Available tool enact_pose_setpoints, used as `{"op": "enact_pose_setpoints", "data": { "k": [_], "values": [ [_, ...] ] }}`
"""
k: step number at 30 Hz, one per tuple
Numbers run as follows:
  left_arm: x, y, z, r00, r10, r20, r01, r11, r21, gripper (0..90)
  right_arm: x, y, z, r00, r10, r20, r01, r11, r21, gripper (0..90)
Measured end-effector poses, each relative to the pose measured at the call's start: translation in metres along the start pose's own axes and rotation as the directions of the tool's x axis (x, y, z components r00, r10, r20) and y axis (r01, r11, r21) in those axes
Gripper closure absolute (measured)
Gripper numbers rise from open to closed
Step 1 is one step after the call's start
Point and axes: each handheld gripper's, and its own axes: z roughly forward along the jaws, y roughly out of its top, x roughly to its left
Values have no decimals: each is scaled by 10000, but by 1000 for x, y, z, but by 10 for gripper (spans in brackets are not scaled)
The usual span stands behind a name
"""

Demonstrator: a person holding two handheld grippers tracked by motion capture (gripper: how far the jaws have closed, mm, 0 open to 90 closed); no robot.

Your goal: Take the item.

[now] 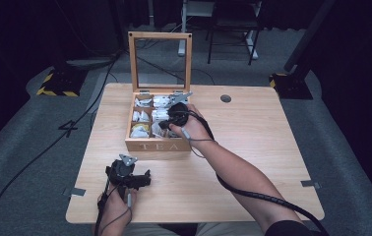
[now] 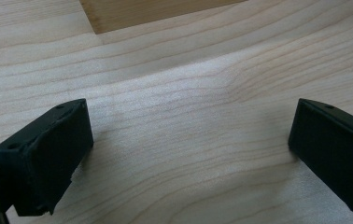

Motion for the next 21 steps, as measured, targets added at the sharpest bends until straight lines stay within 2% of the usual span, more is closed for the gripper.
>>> {"op": "enact_pose_setpoints", "data": {
  "k": [8,17,18,21],
  "values": [
    [0,0,0,10000,0,2,0,10000,0,3,-1,1,-22,9999,136,-80,-142,9967,-804,900],
    [0,0,0,10000,50,-8,-50,10000,11,3,4,-2,-49,9994,35,-352,-84,9904,-1379,900],
    [0,0,0,10000,27,-6,-27,10000,-3,3,4,-3,-58,9993,-1,-382,-56,9891,-1470,900],
    [0,1,1,10000,15,0,-15,10000,-4,3,4,-5,-68,9992,-12,-399,-51,9872,-1597,900]
  ]
}}
